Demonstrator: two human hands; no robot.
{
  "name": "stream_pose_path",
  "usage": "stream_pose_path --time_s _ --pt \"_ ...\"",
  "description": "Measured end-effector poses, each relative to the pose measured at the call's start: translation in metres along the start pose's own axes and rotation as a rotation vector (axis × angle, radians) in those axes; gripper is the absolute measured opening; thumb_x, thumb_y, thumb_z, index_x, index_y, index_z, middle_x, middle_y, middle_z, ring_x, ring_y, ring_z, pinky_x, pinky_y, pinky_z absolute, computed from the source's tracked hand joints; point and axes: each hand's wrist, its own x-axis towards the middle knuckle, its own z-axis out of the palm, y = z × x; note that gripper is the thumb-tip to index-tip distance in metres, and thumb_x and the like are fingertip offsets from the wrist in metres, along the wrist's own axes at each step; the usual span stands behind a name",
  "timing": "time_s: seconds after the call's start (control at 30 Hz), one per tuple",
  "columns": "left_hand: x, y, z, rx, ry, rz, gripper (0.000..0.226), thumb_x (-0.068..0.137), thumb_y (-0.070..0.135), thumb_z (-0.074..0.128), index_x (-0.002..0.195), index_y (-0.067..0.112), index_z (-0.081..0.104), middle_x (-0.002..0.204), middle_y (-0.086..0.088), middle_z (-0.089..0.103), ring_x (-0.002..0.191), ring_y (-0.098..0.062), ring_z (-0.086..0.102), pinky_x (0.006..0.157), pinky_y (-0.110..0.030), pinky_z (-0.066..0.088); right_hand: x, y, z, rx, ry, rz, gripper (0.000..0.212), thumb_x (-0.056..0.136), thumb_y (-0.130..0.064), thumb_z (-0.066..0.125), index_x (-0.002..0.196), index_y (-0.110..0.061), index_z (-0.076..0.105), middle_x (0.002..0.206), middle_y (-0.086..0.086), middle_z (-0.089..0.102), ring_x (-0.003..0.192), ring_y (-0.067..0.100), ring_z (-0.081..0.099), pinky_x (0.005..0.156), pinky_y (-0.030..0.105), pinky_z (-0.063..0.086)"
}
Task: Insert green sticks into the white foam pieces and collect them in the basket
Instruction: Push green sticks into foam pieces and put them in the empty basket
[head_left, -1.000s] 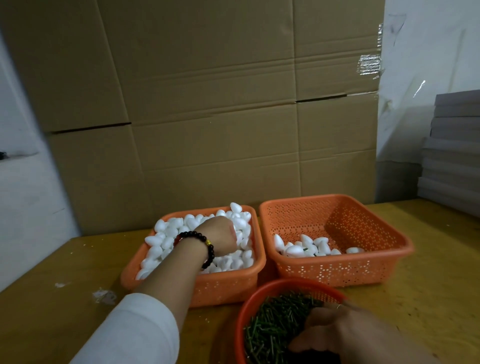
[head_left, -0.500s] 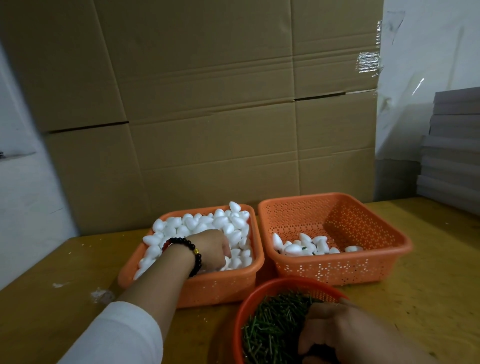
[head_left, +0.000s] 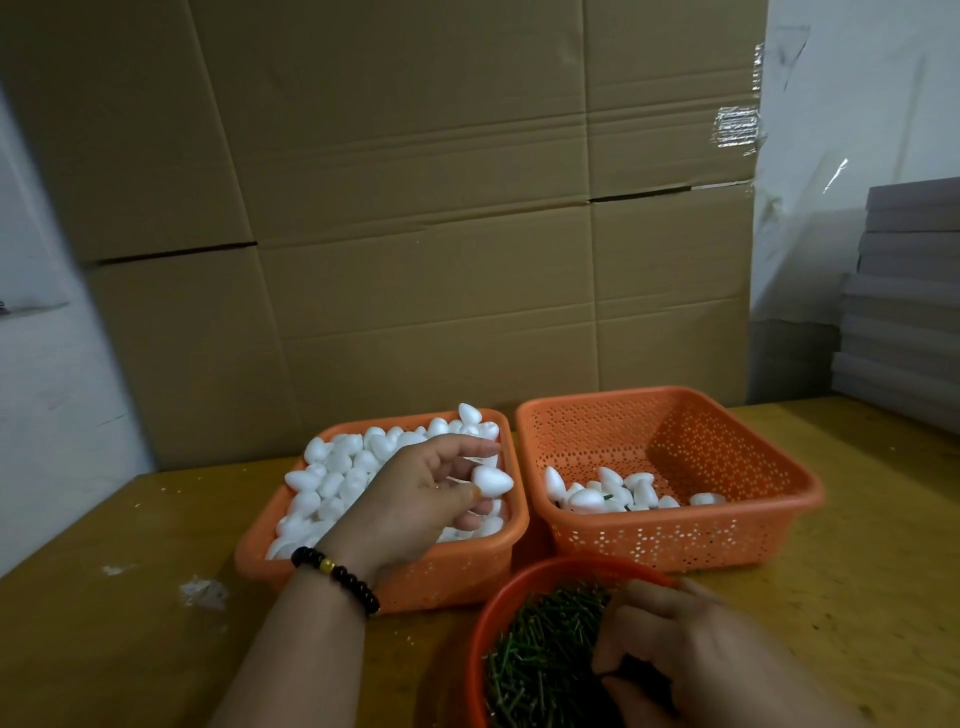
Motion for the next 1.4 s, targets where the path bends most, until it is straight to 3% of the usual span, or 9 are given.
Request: stream_pose_path --time_s 0.03,0.13,0.27,0.57,0.8,0.93,1.07,1.2,1.4 --pt "-0.002 0.003 0.003 -0.043 -0.011 0.009 0.038 0.09 -0.007 0.055 0.114 0.02 0.066 0.106 -0.005 0.069 0.086 -0.014 0.069 0.073 -0.024 0.054 -0.029 0.007 -0.018 0.074 -0.086 0.047 0.012 0.063 -0.042 0.059 0.075 -0.041 0.06 0.081 -0.03 0.056 0.077 -0.009 0.056 0.064 0.007 0.048" --pt "-0.005 0.006 0.009 -0.222 -0.078 -0.001 0.037 0.092 -0.013 0.047 0.109 0.012 0.067 0.101 -0.009 0.069 0.082 -0.016 0.065 0.071 -0.024 0.054 -0.055 0.031 -0.027 0.035 -0.071 0.238 0.011 0.063 -0.041 0.057 0.073 -0.039 0.061 0.079 -0.029 0.056 0.074 -0.008 0.054 0.064 0.006 0.046" --pt "-0.01 0.01 0.014 -0.456 -0.19 -0.014 0.033 0.088 -0.017 0.048 0.11 0.001 0.064 0.093 -0.011 0.068 0.079 -0.018 0.063 0.067 -0.026 0.054 -0.05 0.028 -0.019 0.126 -0.089 0.195 0.009 0.064 -0.041 0.057 0.071 -0.039 0.061 0.076 -0.029 0.056 0.072 -0.006 0.055 0.062 0.01 0.049" --pt "-0.01 0.016 0.026 -0.544 -0.172 -0.001 0.03 0.079 -0.016 0.061 0.105 0.0 0.061 0.083 -0.006 0.069 0.068 -0.017 0.065 0.057 -0.024 0.053 -0.05 0.029 -0.026 0.132 -0.129 0.21 0.008 0.062 -0.038 0.055 0.068 -0.037 0.061 0.071 -0.026 0.055 0.067 -0.004 0.056 0.059 0.011 0.049" --pt "-0.012 0.018 0.034 -0.644 -0.207 -0.018 0.03 0.082 0.004 0.065 0.111 0.005 0.056 0.105 -0.017 0.069 0.073 -0.022 0.066 0.057 -0.027 0.054 -0.053 0.034 -0.022 0.179 -0.096 0.292 0.02 0.068 -0.042 0.048 0.077 -0.034 0.063 0.071 -0.027 0.053 0.074 -0.001 0.057 0.063 0.015 0.049" --pt "-0.011 0.018 0.035 -0.737 -0.277 -0.033 0.027 0.086 0.007 0.054 0.113 0.008 0.054 0.114 -0.02 0.067 0.077 -0.022 0.066 0.058 -0.028 0.052 -0.054 0.035 -0.021 0.188 -0.126 0.339 0.025 0.071 -0.043 0.049 0.087 -0.03 0.063 0.08 -0.02 0.06 0.079 0.002 0.058 0.07 0.019 0.048" --pt "-0.011 0.017 0.036 -0.839 -0.361 -0.038 0.039 0.086 0.011 0.054 0.124 0.01 0.054 0.117 -0.02 0.066 0.079 -0.023 0.066 0.061 -0.03 0.053 -0.054 0.032 -0.021 0.185 -0.071 0.371 0.029 0.063 -0.044 0.046 0.077 -0.027 0.064 0.071 -0.014 0.064 0.065 0.005 0.061 0.057 0.024 0.051" --pt "-0.012 0.016 0.038 -0.942 -0.444 -0.06 0.039 0.083 0.015 0.058 0.121 0.011 0.056 0.119 -0.02 0.065 0.081 -0.023 0.066 0.063 -0.033 0.053 -0.052 0.029 -0.023 0.141 0.02 0.322 0.01 0.058 -0.031 0.061 0.067 -0.03 0.06 0.059 -0.017 0.059 0.049 0.0 0.055 0.04 0.019 0.044" --pt "-0.012 0.016 0.041 -1.066 -0.516 -0.133 0.026 0.083 0.019 0.059 0.108 0.015 0.064 0.12 -0.015 0.066 0.084 -0.022 0.068 0.066 -0.031 0.053 -0.052 0.029 -0.022 0.134 0.097 0.295 0.017 0.054 -0.022 0.066 0.069 -0.029 0.06 0.056 -0.017 0.059 0.046 0.0 0.054 0.038 0.018 0.042"
